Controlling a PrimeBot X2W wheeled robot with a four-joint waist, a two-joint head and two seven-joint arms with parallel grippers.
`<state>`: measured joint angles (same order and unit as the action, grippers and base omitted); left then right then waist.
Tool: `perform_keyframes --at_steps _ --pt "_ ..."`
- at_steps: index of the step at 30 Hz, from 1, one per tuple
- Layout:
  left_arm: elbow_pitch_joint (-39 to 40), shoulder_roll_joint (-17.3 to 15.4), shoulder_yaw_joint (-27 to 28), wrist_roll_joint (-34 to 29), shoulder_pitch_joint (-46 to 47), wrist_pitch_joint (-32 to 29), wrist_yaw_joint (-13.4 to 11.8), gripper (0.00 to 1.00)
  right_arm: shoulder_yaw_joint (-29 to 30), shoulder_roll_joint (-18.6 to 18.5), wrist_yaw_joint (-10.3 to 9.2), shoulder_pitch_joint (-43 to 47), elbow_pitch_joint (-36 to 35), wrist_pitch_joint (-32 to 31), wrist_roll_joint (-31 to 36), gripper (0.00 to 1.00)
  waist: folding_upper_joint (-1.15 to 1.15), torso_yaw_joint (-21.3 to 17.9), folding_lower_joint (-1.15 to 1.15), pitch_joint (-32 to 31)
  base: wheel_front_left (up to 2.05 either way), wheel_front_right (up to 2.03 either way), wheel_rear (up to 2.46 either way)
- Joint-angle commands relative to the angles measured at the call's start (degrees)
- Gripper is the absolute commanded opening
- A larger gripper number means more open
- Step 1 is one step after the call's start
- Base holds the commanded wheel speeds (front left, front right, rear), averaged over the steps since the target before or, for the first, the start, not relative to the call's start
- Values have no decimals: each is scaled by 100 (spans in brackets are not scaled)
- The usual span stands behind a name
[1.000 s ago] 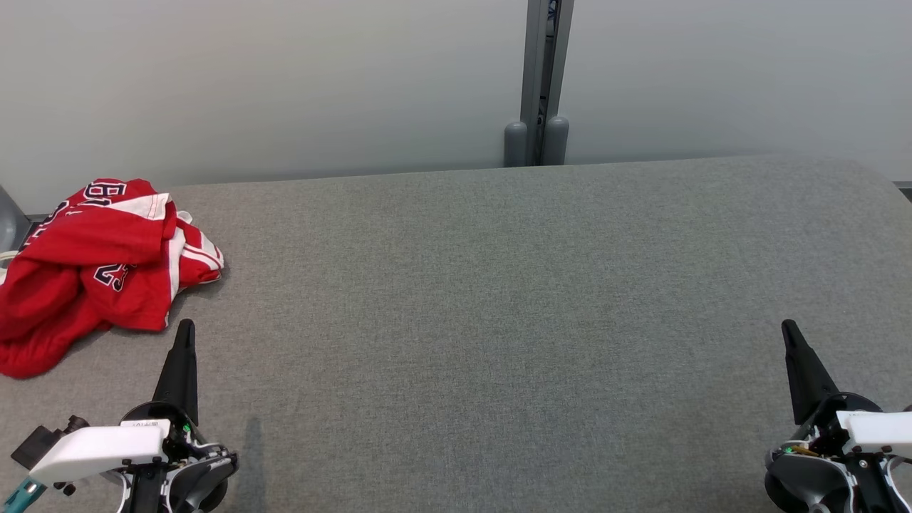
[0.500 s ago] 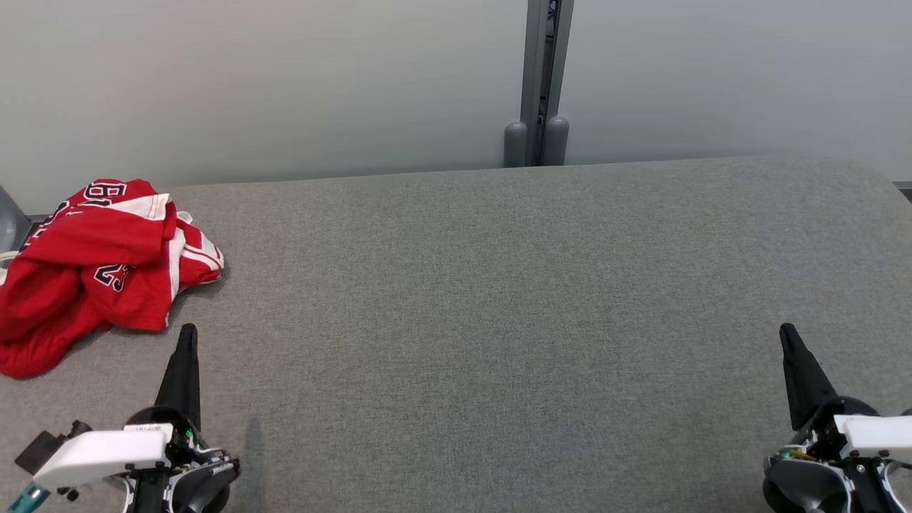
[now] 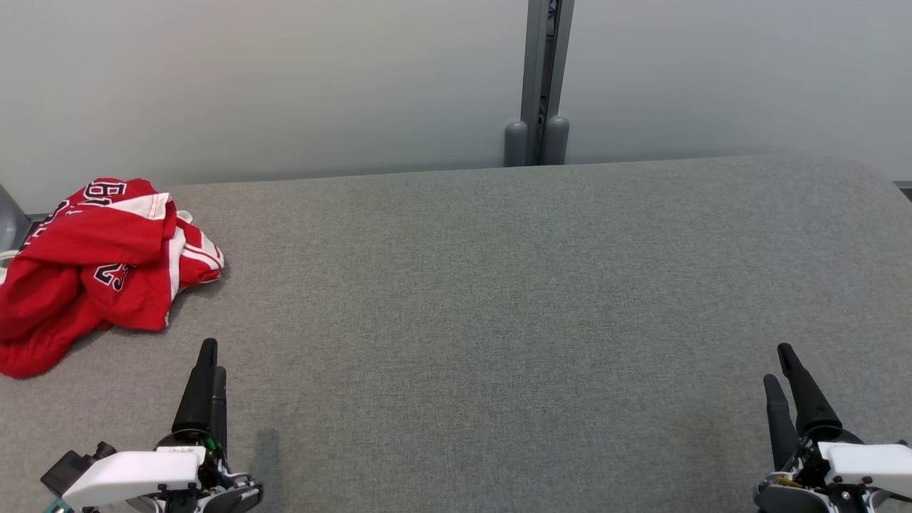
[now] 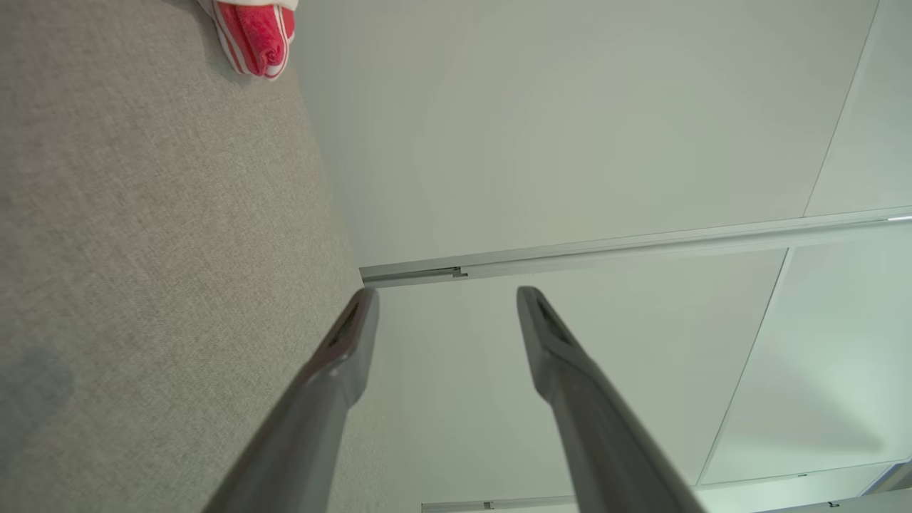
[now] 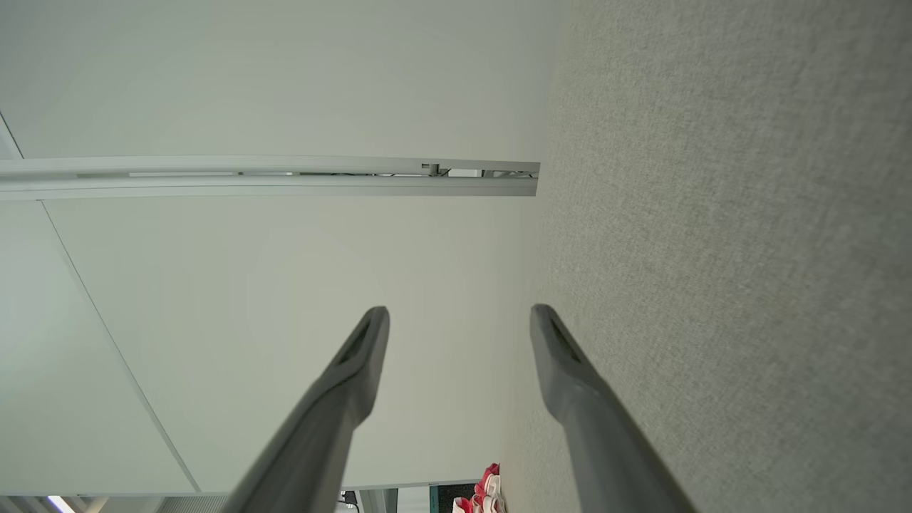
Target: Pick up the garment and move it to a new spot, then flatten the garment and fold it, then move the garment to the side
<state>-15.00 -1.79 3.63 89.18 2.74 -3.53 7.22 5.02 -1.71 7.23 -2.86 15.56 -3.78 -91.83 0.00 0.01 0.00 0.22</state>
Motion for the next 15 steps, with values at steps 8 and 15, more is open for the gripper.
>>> perform_keyframes --at_steps 8,15 --pt "434 -63 -160 -843 82 237 -101 100 48 -63 20 -19 -247 265 522 100 0 1 0 14 0 0 0" --pt "766 -71 -367 -1784 69 428 -255 100 100 -73 22 28 -515 456 1300 100 0 0 0 34 0 0 0"
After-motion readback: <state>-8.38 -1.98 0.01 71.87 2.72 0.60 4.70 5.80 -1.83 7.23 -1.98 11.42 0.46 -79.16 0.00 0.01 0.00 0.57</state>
